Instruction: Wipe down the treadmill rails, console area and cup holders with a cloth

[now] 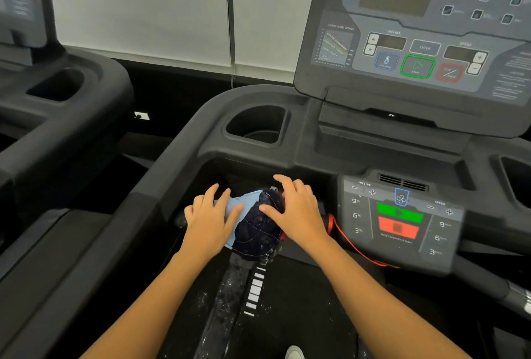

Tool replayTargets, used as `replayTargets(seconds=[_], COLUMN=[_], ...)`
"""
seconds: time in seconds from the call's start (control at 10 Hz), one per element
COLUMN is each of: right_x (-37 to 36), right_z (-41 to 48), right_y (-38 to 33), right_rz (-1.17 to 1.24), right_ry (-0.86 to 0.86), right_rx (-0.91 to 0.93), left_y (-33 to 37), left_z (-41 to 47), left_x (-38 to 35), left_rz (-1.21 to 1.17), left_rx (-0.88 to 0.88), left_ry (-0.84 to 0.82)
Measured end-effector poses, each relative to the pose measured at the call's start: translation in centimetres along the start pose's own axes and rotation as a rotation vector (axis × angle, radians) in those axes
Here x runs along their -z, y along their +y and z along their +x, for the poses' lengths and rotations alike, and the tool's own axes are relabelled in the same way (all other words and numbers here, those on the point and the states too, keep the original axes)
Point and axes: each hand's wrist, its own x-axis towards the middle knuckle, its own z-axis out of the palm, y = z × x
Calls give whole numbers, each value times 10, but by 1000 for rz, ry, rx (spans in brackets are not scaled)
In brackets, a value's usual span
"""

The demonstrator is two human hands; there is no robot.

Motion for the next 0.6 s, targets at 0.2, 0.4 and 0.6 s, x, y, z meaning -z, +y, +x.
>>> replayTargets(seconds=[0.2,0.4,0.6], right_x=[-8,-11,-7], right_z=[-11,-14,-25], right_y=[5,7,0], right_rz=[-110,-222,-160], right_ry=[-71,-144,-72], right_rx=[240,257,196], left_y=[8,4,7], left_z=[-9,-10,-8], left_x=[-2,-1,-4], left_rz=[10,61,-25], left_rx=[-264,-338,-374], left_ry=[55,7,57])
